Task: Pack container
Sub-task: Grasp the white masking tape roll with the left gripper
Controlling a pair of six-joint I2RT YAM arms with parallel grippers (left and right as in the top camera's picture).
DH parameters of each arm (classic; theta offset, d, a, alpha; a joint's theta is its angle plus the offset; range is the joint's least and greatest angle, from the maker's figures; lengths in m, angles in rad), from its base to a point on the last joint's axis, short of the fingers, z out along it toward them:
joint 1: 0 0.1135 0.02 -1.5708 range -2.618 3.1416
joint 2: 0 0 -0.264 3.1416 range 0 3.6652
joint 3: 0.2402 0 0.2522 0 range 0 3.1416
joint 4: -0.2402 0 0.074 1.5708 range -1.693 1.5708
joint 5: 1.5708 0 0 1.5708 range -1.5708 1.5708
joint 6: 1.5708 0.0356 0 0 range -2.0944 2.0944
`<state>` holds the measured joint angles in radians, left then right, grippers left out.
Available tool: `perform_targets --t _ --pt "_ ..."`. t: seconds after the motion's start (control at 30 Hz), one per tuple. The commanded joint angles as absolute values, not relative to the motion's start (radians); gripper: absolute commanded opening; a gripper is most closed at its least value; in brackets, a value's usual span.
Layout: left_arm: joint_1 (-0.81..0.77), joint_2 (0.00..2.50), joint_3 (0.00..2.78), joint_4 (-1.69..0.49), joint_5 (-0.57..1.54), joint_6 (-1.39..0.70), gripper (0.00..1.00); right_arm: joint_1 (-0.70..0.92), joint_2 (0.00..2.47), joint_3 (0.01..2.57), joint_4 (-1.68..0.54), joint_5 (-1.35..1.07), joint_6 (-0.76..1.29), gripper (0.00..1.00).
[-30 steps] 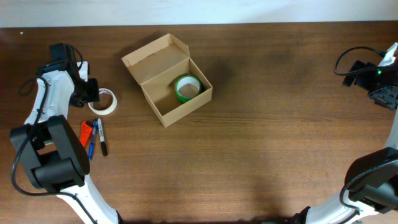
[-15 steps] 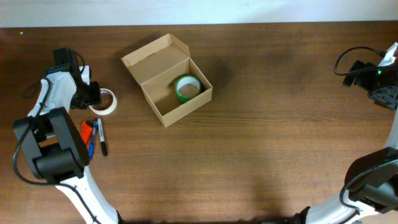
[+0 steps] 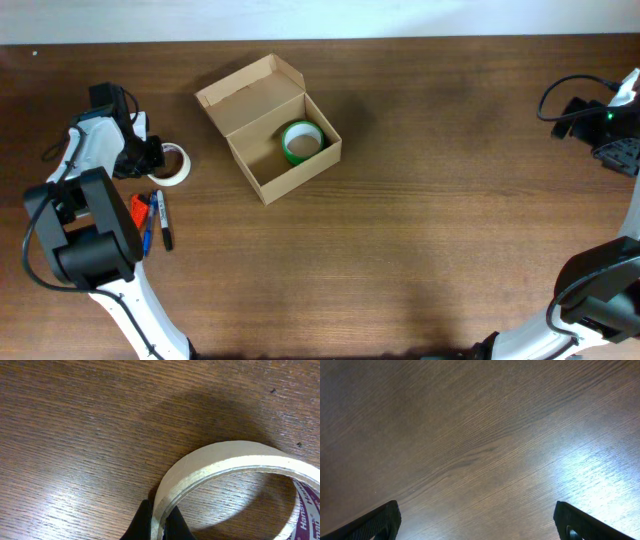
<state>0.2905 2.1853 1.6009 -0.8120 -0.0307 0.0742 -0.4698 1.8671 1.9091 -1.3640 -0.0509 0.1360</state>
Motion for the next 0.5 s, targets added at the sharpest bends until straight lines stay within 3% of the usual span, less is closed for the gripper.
perform_targets --t 0.0,0.23,0.47 --pt "0.298 2.197 1.611 -0.838 -0.018 0.072 0.02 -0.472 1.849 1.905 -1.364 -0.048 0.144 0.99" --pt "0.298 2.197 1.822 -1.029 -0.018 0.083 0.02 -0.472 1.849 1.905 -1.364 -0.048 0.144 0.99" --pt "0.297 2.197 2.328 -1.279 -0.006 0.083 0.01 -0.472 1.849 1.905 -1.364 -0.048 0.143 0.99"
